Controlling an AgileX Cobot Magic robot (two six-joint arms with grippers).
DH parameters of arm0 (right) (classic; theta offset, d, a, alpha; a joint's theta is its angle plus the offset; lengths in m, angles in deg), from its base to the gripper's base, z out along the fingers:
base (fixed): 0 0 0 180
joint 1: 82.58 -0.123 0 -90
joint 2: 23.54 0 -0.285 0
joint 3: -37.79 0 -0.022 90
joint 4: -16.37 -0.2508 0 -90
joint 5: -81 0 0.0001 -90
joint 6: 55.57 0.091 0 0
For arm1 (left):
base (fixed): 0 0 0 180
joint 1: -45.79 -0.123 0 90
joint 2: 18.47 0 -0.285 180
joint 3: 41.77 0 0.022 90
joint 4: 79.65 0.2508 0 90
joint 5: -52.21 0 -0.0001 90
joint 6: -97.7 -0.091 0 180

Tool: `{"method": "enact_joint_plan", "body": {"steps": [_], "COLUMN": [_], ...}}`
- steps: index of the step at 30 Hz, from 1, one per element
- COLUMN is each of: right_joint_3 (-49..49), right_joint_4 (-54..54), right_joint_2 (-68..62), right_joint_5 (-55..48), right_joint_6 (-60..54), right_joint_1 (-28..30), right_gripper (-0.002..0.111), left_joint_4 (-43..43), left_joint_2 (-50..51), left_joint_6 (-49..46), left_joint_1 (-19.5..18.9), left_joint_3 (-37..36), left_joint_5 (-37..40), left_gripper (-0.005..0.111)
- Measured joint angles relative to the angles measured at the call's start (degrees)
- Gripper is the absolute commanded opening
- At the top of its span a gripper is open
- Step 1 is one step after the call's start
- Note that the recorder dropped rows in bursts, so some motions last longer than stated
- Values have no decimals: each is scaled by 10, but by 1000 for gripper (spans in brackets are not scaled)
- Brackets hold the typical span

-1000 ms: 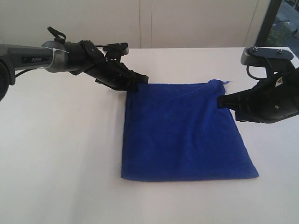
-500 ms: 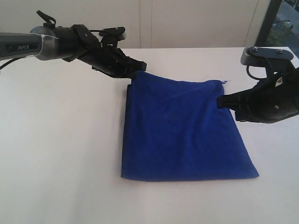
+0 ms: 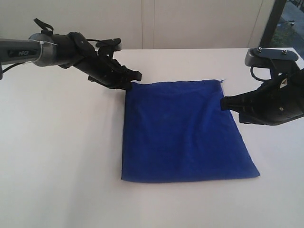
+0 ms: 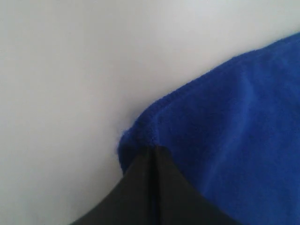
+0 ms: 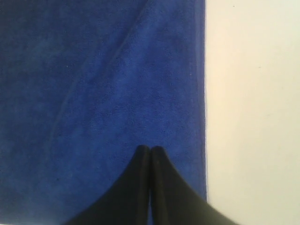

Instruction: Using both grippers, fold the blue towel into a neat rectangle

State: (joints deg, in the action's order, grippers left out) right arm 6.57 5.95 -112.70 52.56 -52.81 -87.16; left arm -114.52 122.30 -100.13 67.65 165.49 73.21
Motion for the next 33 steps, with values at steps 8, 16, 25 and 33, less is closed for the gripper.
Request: {"method": "enact_joint_plan", "body": {"steps": [8, 16, 25, 33], "right_joint_3": [0, 0, 17, 91], "right_joint_4": [0, 0, 0, 4], "right_joint_2": [0, 0, 0, -85], "right_joint_5": [0, 0, -4, 12], "right_joint_6": [-1, -2, -5, -8], "right_joint_1": [0, 0, 0, 0], "right_gripper": [0, 0, 0, 0], "left_joint_4": [0, 0, 2, -42], "left_joint_2": [10, -1, -61, -61], "left_joint_6": [20, 23, 23, -19], "left_joint_1": [-1, -17, -24, -15], "left_joint_3": [0, 0, 0, 0], "left_joint_5": [4, 29, 31, 30], "left_gripper": [45, 54, 49, 0]}}
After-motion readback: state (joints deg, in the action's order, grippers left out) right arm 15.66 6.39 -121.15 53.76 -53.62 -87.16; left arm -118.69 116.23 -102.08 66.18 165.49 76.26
